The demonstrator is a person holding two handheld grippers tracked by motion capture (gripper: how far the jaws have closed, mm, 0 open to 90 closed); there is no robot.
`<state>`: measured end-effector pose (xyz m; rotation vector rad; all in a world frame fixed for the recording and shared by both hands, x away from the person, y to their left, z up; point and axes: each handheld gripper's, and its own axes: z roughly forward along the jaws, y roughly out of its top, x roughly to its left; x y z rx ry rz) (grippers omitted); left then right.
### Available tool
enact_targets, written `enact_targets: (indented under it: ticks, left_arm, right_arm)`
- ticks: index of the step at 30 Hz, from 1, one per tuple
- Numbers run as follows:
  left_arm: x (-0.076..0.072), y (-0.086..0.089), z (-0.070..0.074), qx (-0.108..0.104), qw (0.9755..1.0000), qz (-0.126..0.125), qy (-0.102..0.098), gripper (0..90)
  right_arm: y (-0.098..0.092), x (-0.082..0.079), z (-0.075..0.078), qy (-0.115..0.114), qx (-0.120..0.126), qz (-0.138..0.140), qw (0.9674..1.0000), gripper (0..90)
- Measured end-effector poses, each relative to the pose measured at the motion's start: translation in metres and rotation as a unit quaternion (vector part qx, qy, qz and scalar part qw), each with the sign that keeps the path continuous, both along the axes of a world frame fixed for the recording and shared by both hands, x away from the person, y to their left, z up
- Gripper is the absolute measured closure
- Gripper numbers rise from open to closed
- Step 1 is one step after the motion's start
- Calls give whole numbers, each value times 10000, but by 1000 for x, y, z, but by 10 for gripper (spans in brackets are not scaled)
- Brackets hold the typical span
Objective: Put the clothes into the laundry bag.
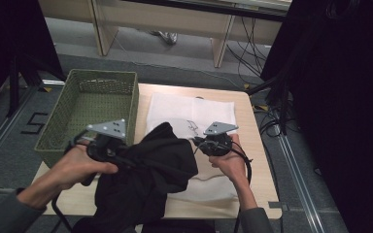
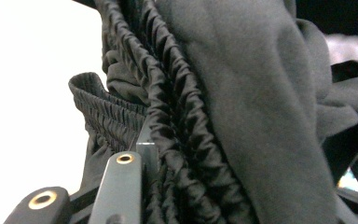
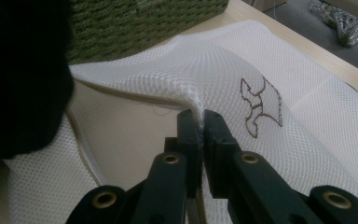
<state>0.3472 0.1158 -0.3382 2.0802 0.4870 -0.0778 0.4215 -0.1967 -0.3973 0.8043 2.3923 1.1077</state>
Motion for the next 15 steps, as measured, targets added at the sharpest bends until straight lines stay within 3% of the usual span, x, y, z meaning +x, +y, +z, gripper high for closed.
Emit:
enact_targets:
  ticks: [3, 5, 8, 9, 10, 11, 13, 15]
  left_arm:
    - [5, -17, -21, 339, 9994, 7, 36, 600]
    - [6, -31, -31, 423, 9991, -29, 98, 598]
    - [7, -51, -42, 500, 9984, -174, 194, 597]
    - [7, -57, -45, 602, 9976, -249, 235, 595]
    - [8, -65, -49, 648, 9971, -325, 223, 595]
    - [9, -72, -54, 672, 9967, -320, 333, 594]
    - [15, -83, -61, 823, 9956, -333, 284, 592]
    - [22, -91, -68, 901, 9948, -202, 418, 591]
  right_arm:
    - [0, -1, 5, -4, 65, -64, 10000, 872]
    - [0, 1, 7, -112, 62, 3, 9999, 872]
    - [2, -1, 12, -89, 120, -43, 9999, 872]
    - [2, 0, 13, -204, 93, 7, 9997, 872]
    - [3, -2, 14, -155, 150, 11, 9998, 872]
    - [4, -3, 16, -138, 152, -5, 9998, 873]
    - [4, -4, 20, -224, 148, 49, 9996, 873]
    - [4, -6, 23, -247, 159, 67, 9995, 874]
